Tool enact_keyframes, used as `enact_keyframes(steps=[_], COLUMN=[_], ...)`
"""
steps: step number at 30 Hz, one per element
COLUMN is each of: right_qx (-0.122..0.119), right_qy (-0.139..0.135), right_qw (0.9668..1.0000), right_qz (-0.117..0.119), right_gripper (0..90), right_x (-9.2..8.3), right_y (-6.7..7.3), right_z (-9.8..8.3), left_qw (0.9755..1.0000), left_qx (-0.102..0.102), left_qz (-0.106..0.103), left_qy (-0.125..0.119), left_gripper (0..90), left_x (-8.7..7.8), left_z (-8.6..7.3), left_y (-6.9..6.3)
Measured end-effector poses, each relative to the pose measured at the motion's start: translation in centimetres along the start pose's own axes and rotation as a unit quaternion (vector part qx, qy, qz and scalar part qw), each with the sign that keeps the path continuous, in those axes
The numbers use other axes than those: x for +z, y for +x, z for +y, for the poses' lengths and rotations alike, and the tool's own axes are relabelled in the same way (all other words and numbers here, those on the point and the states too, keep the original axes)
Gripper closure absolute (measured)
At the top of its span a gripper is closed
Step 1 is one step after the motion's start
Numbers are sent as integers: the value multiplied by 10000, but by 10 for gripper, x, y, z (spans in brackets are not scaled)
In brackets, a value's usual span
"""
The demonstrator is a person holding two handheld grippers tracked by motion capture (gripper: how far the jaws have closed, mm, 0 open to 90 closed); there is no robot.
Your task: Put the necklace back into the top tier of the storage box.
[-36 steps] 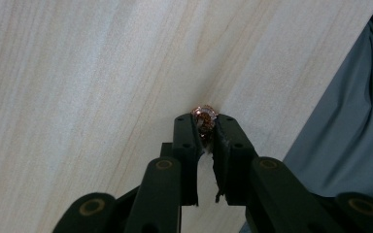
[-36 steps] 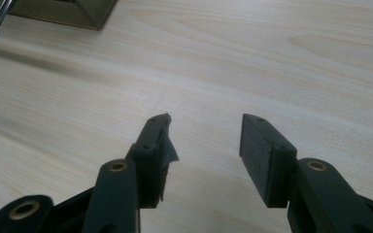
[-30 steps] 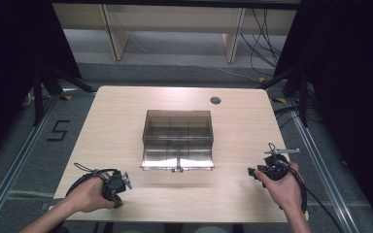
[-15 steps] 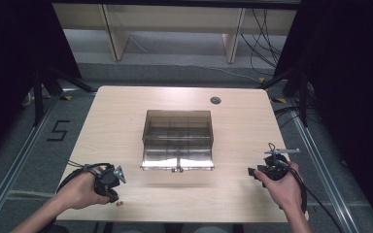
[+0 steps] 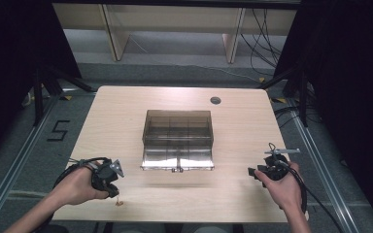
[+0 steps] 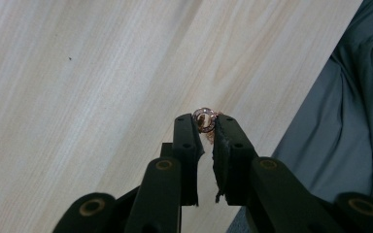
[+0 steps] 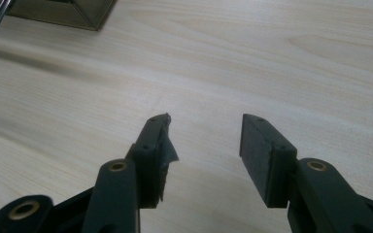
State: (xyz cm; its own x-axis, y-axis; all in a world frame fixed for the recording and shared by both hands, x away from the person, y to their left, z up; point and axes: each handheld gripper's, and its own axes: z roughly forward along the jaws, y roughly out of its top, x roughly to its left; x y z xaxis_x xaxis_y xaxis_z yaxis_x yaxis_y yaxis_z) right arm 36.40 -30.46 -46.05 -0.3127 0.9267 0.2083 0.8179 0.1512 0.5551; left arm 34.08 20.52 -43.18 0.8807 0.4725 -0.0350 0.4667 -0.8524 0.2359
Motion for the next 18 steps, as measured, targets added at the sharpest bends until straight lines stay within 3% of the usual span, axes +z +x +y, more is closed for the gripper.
enact_keyframes(steps=[10, 11, 13, 14, 15, 17, 18], right_qx=[-3, 18, 5, 5, 9, 23, -2], right_qy=[-17, -117, -10, -10, -33, -123, -14], right_qw=[10000, 9999, 10000, 10000, 10000, 9999, 10000], right_qz=[-16, -76, -16, -16, -31, -79, -17], right_gripper=[543, 543, 543, 543, 543, 543, 543], right_x=[0, 1, 0, 0, 0, 1, 0], right_y=[0, 1, 0, 0, 0, 1, 0], right_z=[0, 0, 0, 0, 0, -1, 0], left_qw=[9980, 9978, 9956, 9956, 9927, 9912, 9903], left_qx=[-260, -213, -396, -396, -499, -523, -503], left_qz=[35, 48, 31, 31, 50, 43, 71], left_qy=[-567, -623, -845, -845, -1098, -1212, -1294], left_gripper=[796, 796, 796, 796, 797, 796, 797], left_x=[-12, -13, -15, -15, -16, -17, -20], left_z=[-7, -8, -11, -11, -13, -14, -15], left_y=[1, 2, 2, 2, 2, 3, 4])
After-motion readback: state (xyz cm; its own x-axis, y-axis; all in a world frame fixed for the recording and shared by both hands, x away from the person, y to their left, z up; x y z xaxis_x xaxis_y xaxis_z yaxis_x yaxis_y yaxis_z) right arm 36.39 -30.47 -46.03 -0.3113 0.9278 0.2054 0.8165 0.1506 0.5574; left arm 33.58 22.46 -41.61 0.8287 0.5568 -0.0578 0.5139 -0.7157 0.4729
